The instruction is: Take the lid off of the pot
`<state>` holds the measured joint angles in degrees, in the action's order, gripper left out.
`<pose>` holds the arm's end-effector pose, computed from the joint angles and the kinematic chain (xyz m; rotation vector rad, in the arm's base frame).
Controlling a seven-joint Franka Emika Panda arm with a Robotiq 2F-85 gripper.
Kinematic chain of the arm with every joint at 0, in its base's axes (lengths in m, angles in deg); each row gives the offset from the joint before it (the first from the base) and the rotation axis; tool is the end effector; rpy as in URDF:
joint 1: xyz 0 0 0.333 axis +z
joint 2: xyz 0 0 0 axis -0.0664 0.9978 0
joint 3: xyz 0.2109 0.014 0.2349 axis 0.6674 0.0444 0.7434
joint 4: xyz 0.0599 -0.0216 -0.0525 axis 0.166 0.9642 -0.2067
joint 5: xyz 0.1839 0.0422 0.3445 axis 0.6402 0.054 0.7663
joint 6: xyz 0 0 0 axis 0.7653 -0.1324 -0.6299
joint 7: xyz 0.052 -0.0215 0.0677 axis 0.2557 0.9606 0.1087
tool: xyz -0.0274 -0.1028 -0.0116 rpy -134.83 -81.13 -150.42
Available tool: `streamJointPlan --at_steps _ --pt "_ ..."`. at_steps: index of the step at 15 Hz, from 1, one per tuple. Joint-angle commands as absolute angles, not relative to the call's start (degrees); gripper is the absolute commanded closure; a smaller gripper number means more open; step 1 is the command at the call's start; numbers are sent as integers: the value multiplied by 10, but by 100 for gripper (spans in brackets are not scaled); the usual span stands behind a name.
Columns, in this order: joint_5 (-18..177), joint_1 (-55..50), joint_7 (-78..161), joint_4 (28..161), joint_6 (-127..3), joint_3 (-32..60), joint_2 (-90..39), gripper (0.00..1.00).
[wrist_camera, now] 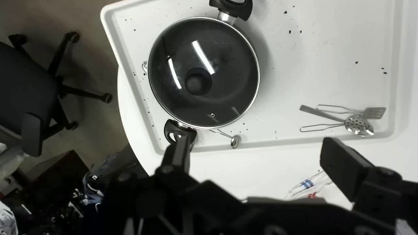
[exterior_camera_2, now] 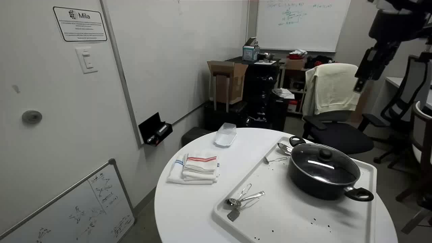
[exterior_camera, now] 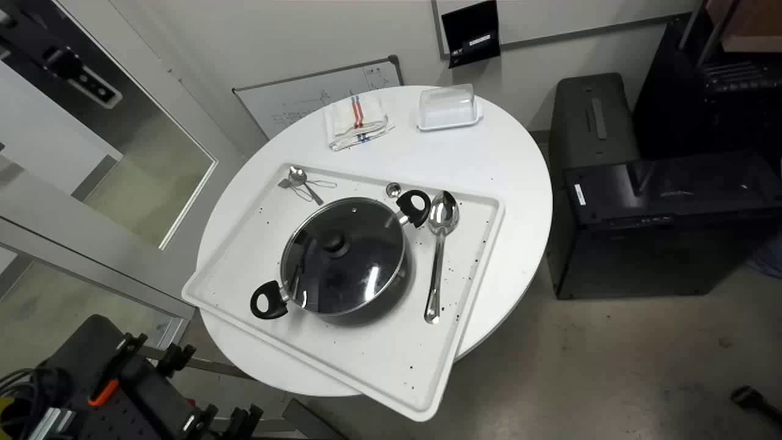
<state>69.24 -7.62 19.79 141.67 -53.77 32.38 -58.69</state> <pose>0.4448 0.0763 0.4163 2.8941 -0.2049 0.1843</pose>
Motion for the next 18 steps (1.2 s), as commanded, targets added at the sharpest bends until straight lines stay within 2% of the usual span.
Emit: streamJointPlan --at_steps 1,8,18 --pt "687 -59 194 1416 -535 307 -586 0" --pt "691 -56 205 1416 -538 303 -584 0" --pt "744 -45 355 1394 -537 225 -509 0"
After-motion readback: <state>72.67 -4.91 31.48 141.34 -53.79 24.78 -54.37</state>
